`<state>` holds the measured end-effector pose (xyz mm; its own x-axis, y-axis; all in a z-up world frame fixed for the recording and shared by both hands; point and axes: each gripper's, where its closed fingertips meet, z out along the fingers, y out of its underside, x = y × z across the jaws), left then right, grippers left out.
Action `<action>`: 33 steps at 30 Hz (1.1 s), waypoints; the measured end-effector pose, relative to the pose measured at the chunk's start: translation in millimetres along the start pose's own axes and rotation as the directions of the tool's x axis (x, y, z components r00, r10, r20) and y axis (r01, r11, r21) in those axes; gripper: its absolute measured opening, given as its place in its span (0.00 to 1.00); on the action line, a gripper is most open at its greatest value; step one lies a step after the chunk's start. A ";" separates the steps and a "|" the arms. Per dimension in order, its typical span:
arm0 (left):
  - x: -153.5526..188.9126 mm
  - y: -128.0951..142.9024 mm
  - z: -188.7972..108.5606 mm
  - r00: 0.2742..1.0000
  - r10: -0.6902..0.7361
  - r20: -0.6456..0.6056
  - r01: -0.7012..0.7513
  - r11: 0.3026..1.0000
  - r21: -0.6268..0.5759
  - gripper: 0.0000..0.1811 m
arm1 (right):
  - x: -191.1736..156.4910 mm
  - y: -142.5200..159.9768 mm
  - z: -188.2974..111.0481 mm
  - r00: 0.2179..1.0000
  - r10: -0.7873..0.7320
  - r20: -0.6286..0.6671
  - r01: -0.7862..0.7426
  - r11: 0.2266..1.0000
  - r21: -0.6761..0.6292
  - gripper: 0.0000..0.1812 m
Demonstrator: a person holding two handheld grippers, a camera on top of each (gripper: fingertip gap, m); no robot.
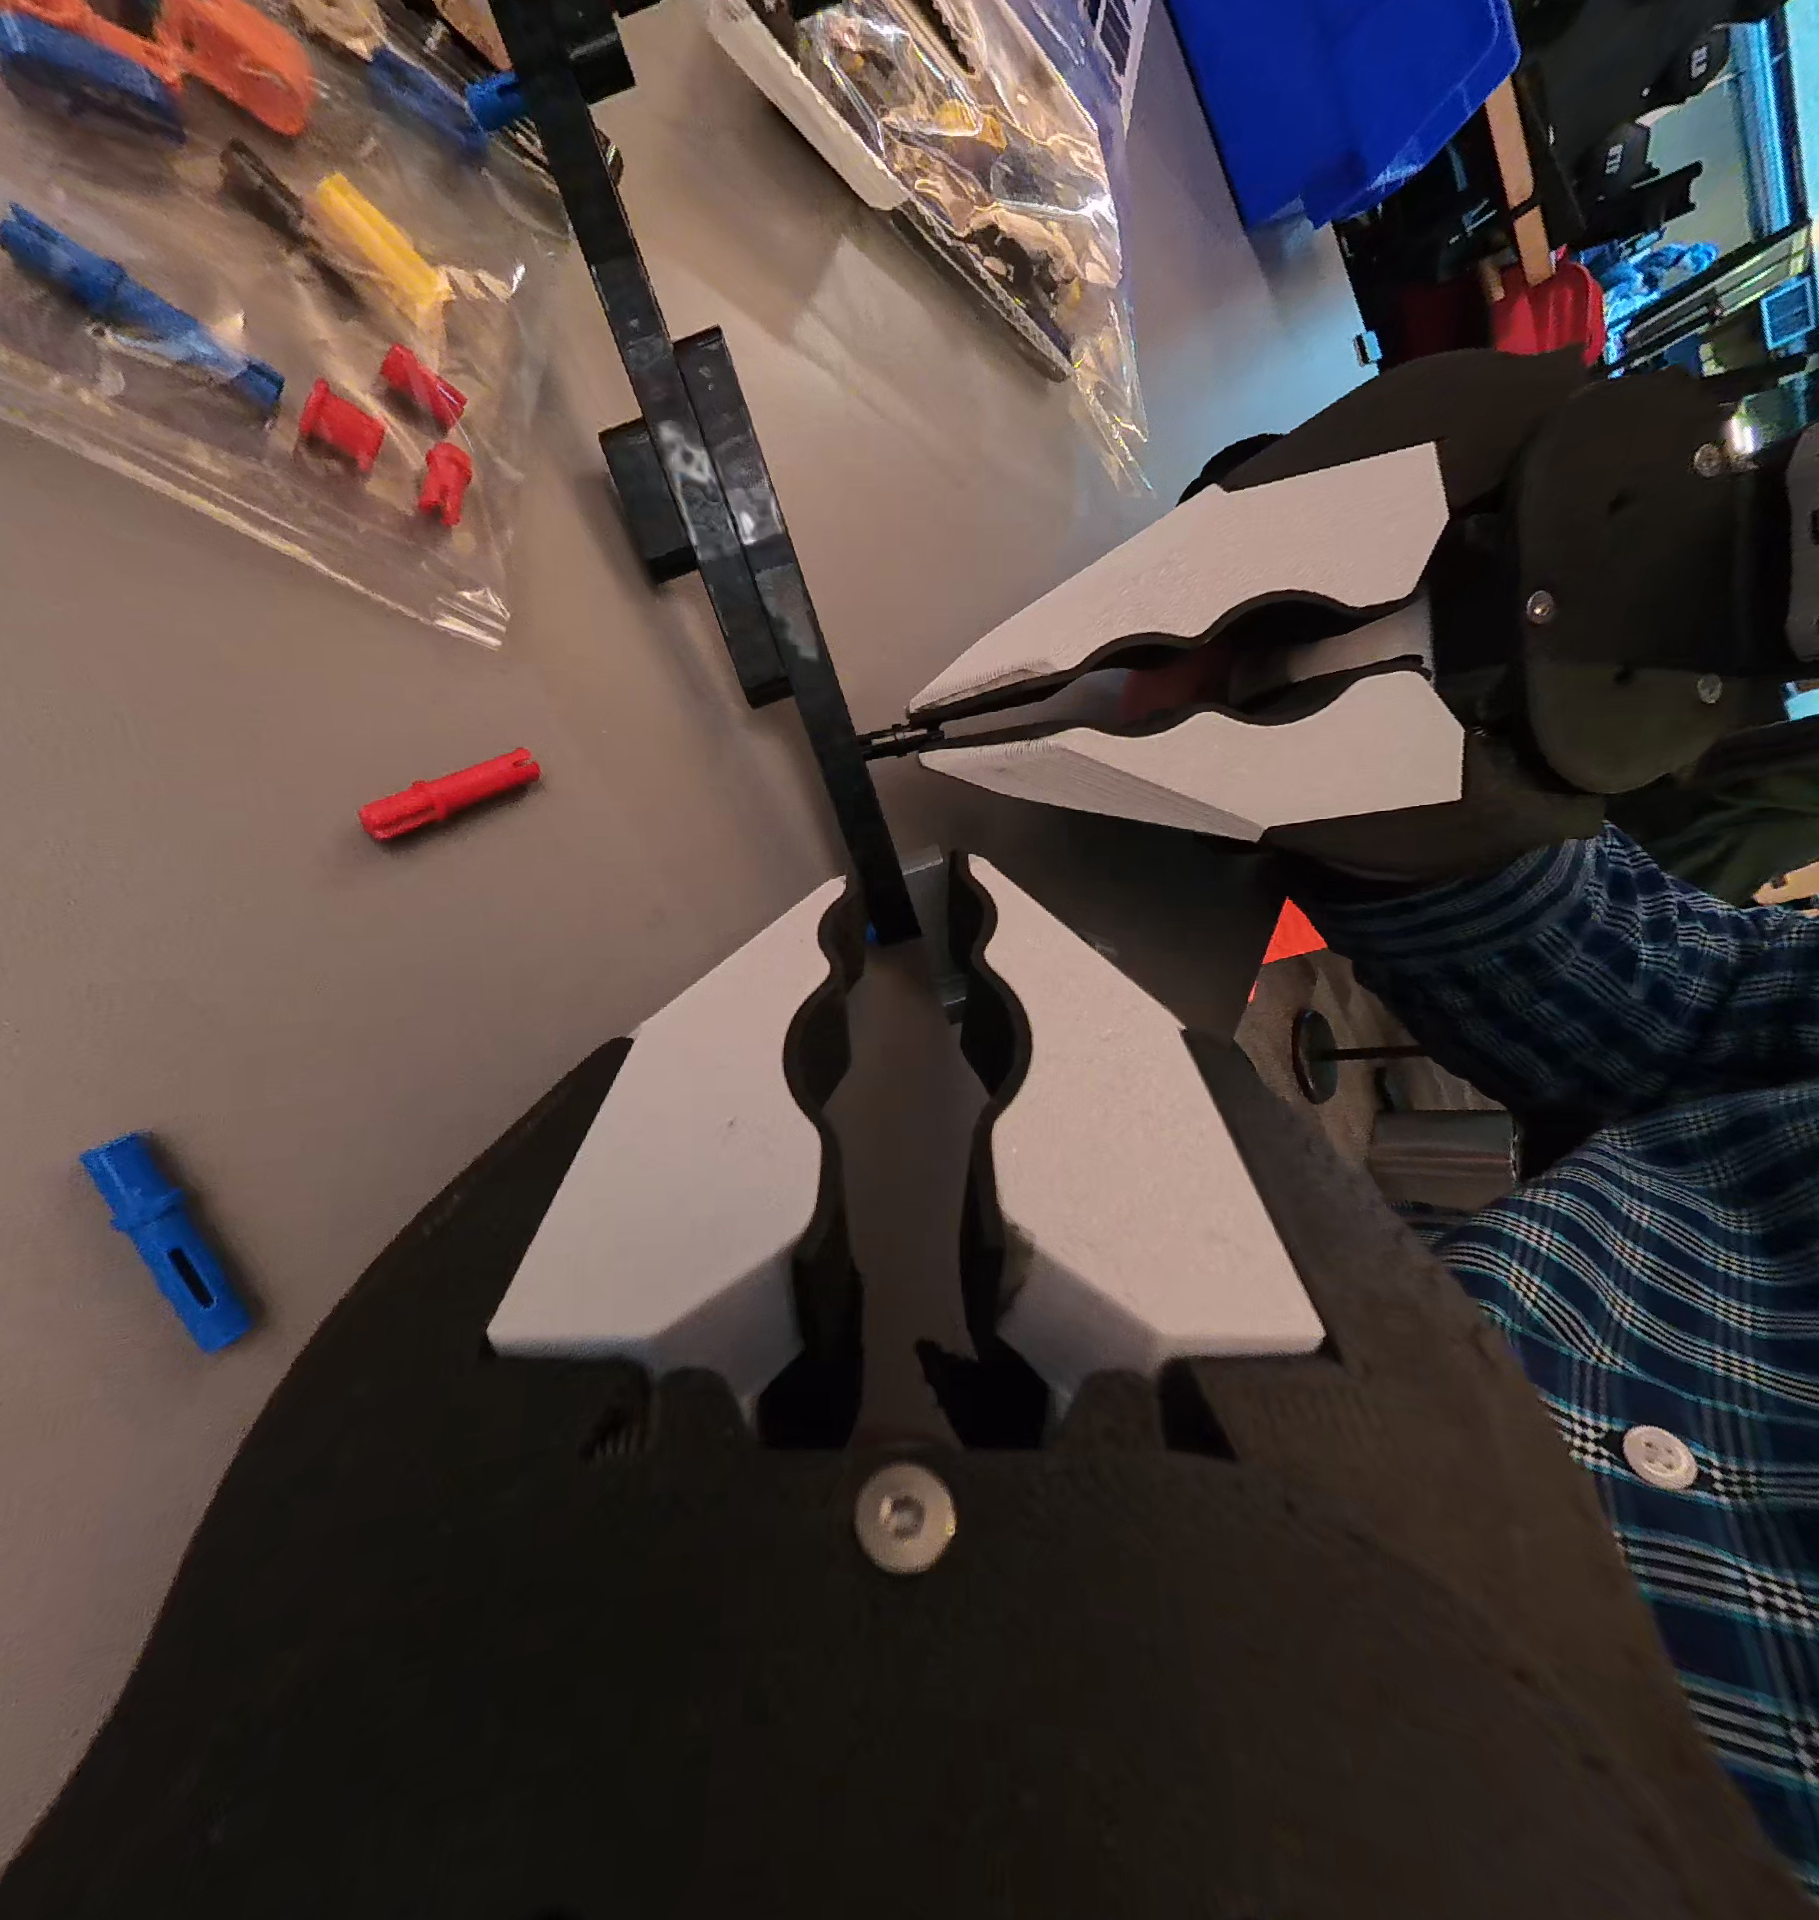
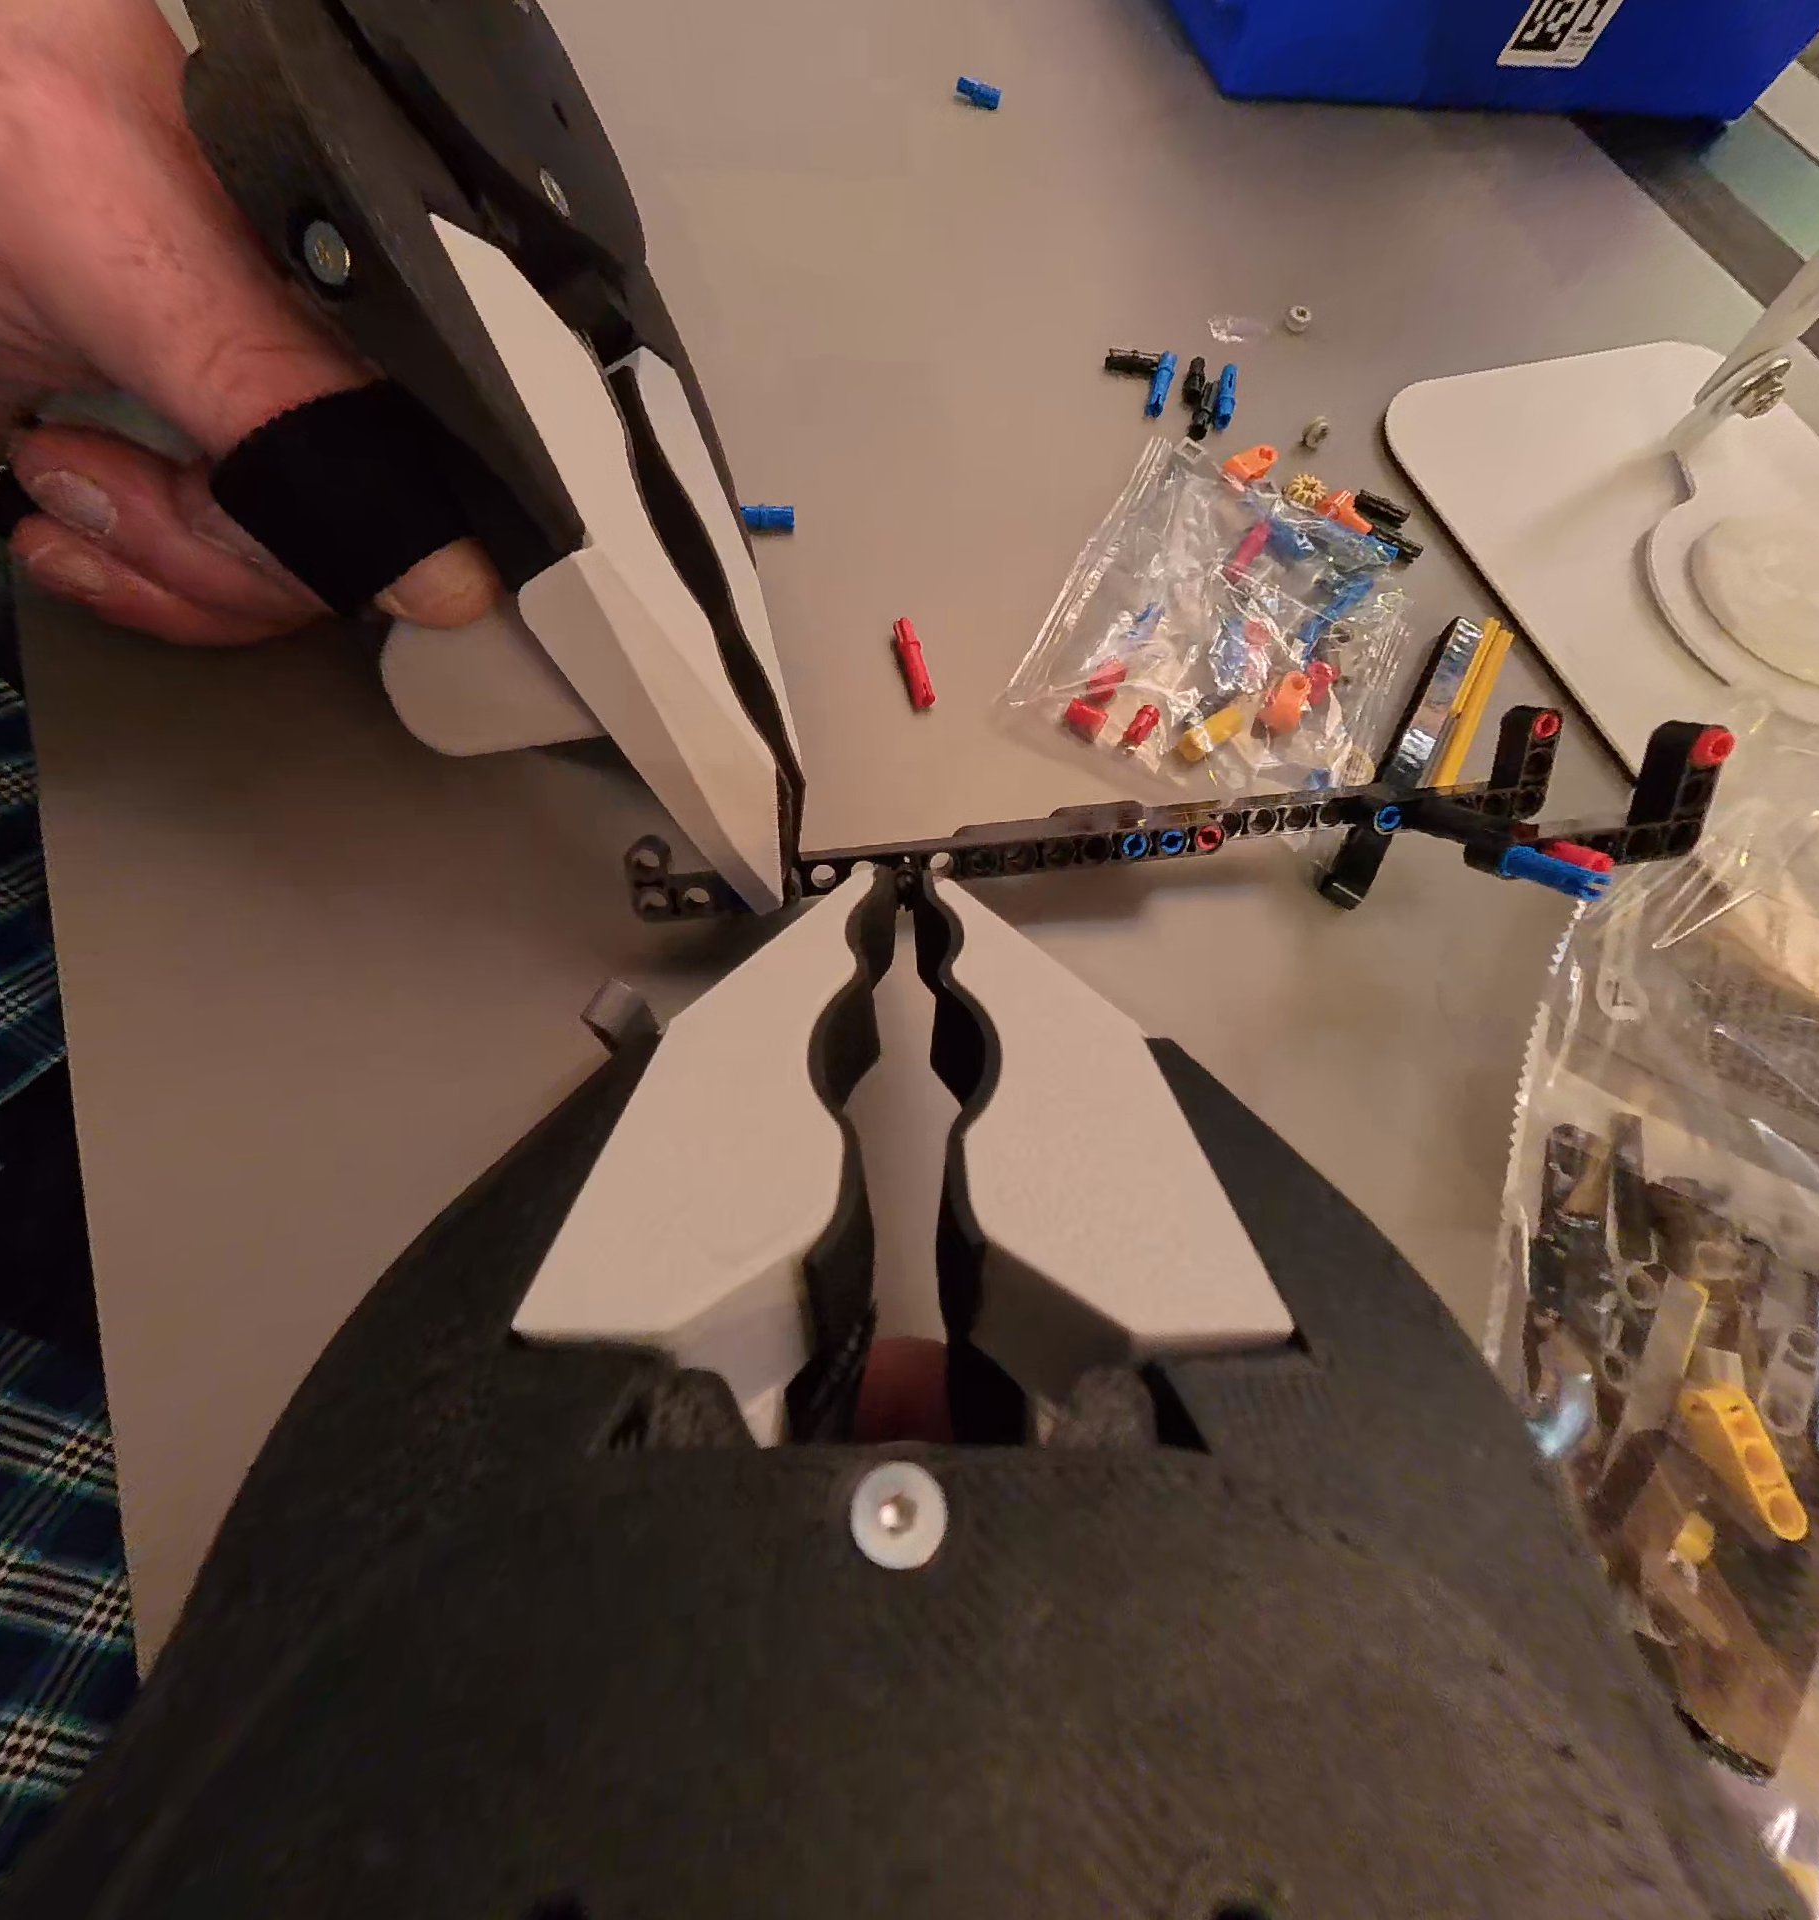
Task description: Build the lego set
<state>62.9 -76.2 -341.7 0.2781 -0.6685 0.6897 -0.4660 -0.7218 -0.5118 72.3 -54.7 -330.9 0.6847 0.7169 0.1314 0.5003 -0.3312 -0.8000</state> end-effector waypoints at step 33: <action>-0.8 -0.1 3.7 0.986 0.159 0.047 -0.157 0.987 -0.046 0.07 | 1.3 5.6 4.8 0.982 0.021 0.188 -0.011 0.998 -0.056 0.01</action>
<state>65.9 -76.3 -344.1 0.2396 -0.7824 0.5748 -0.5419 -0.5990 -0.5895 73.5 -52.6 -338.0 0.5828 0.8126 0.0020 0.5218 -0.3724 -0.7675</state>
